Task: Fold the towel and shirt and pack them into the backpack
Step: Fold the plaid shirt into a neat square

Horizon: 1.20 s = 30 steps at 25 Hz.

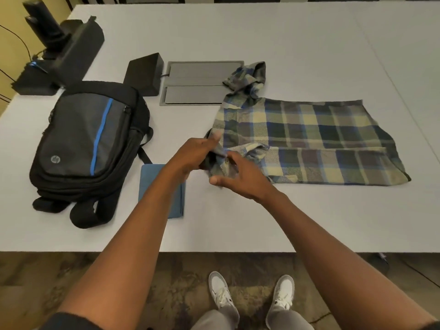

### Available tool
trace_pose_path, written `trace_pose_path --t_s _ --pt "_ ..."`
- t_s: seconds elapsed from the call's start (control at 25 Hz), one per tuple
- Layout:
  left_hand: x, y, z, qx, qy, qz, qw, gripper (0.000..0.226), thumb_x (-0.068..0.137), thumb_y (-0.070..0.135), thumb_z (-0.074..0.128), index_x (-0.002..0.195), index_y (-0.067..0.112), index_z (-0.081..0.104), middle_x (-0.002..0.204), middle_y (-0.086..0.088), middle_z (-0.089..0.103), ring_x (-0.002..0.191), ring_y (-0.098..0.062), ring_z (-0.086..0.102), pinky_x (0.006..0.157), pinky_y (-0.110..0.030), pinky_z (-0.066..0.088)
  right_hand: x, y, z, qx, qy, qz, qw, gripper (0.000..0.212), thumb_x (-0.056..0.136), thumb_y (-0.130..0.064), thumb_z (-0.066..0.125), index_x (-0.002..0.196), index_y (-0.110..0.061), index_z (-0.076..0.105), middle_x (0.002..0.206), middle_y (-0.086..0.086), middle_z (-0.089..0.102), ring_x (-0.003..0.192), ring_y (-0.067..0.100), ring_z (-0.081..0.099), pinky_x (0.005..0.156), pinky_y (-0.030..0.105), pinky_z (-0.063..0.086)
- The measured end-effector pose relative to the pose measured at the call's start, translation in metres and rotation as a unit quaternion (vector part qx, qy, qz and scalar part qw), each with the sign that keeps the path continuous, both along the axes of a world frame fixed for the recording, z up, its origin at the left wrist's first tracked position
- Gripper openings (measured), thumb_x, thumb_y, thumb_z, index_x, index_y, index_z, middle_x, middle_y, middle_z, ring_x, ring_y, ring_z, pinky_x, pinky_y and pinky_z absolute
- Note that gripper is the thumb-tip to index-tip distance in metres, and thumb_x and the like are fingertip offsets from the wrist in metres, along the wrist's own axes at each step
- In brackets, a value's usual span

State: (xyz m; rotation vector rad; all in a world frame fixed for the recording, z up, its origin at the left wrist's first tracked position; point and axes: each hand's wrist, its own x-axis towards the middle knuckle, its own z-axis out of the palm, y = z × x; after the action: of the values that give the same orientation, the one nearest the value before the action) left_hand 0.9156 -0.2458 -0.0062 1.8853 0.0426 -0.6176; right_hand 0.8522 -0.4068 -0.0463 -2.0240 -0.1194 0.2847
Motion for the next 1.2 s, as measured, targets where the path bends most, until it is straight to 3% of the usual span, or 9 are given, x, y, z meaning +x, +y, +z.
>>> trace_pose_path --t_s 0.12,0.24,0.36,0.44,0.56,0.8,1.0,1.12,1.2 --pt "0.01 -0.042 0.01 -0.05 0.023 -0.035 0.998 0.076 0.078 0.079 0.04 0.111 0.016 0.069 0.107 -0.011 0.074 0.099 -0.026 0.071 0.087 -0.04 0.06 0.011 -0.031 0.01 -0.028 -0.022 -0.108 0.993 0.073 0.079 -0.056 0.074 0.138 -0.022 0.046 0.125 -0.007 0.059 0.107 0.01 0.056 0.076 0.016 0.041" --pt "0.02 -0.082 0.01 -0.088 -0.011 -0.047 0.995 0.069 0.086 0.071 0.04 0.122 0.018 0.066 0.108 -0.007 0.074 0.094 -0.023 0.073 0.083 -0.038 0.06 0.029 -0.077 0.016 -0.034 -0.022 -0.228 0.973 0.041 0.086 -0.03 0.067 0.122 -0.013 0.056 0.104 0.002 0.066 0.094 0.023 0.065 0.066 0.026 0.052" --pt "0.031 -0.099 -0.022 0.044 -0.182 0.038 0.981 0.031 0.097 0.04 0.057 0.12 0.021 0.066 0.112 0.004 0.071 0.102 -0.014 0.068 0.088 -0.03 0.053 0.05 -0.145 0.02 -0.015 -0.006 -0.295 0.956 0.038 0.073 -0.041 0.056 0.102 -0.017 0.063 0.091 0.005 0.069 0.083 0.028 0.068 0.068 0.048 0.06" --pt "0.032 -0.099 -0.058 0.171 -0.2 0.066 0.963 0.042 0.091 0.031 0.065 0.132 0.02 0.057 0.13 -0.001 0.062 0.118 -0.019 0.059 0.092 -0.025 0.042 0.06 -0.198 0.023 -0.015 -0.009 -0.331 0.943 0.042 0.065 -0.045 0.054 0.098 -0.02 0.064 0.093 0.005 0.07 0.084 0.028 0.069 0.07 0.05 0.06" --pt "0.027 -0.108 -0.112 0.235 -0.156 0.028 0.959 0.07 0.087 0.028 0.072 0.147 0.013 0.039 0.148 -0.012 0.045 0.135 -0.029 0.043 0.103 -0.034 0.037 0.061 -0.266 0.029 -0.005 -0.011 -0.392 0.92 0.029 0.075 -0.033 0.06 0.1 -0.018 0.063 0.096 0.005 0.069 0.085 0.027 0.069 0.069 0.047 0.061" --pt "0.027 -0.151 -0.175 0.295 -0.149 -0.078 0.941 0.095 0.074 0.041 0.082 0.151 0.029 0.028 0.137 -0.009 0.054 0.124 -0.032 0.053 0.096 -0.051 0.05 0.055 -0.382 0.003 0.028 0.023 -0.454 0.89 0.038 0.086 -0.029 0.066 0.12 -0.012 0.061 0.108 0.008 0.068 0.092 0.027 0.07 0.071 0.046 0.062" --pt "0.033 -0.164 -0.183 0.287 -0.182 -0.014 0.94 0.035 0.091 0.023 0.068 0.124 0.017 0.061 0.111 -0.005 0.07 0.102 -0.027 0.065 0.078 -0.033 0.049 0.048 -0.464 -0.027 0.072 0.091 -0.505 0.855 0.039 0.081 -0.022 0.069 0.117 -0.009 0.062 0.108 0.013 0.068 0.093 0.03 0.068 0.076 0.048 0.061" --pt "0.031 -0.161 -0.187 0.279 -0.185 -0.036 0.942 0.028 0.092 0.021 0.067 0.119 0.013 0.066 0.107 -0.004 0.071 0.099 -0.023 0.065 0.079 -0.03 0.047 0.046 -0.497 -0.047 0.066 0.108 -0.486 0.864 0.023 0.084 -0.012 0.067 0.107 -0.011 0.066 0.101 0.013 0.069 0.096 0.032 0.067 0.085 0.045 0.057" --pt "0.03 -0.156 -0.193 0.265 -0.161 -0.051 0.949 0.028 0.089 0.02 0.071 0.116 0.013 0.068 0.106 -0.003 0.07 0.099 -0.023 0.066 0.084 -0.035 0.053 0.041 -0.509 -0.064 0.054 0.099 -0.459 0.881 0.02 0.084 0.001 0.063 0.1 -0.011 0.067 0.09 0.008 0.067 0.091 0.031 0.065 0.08 0.039 0.055"
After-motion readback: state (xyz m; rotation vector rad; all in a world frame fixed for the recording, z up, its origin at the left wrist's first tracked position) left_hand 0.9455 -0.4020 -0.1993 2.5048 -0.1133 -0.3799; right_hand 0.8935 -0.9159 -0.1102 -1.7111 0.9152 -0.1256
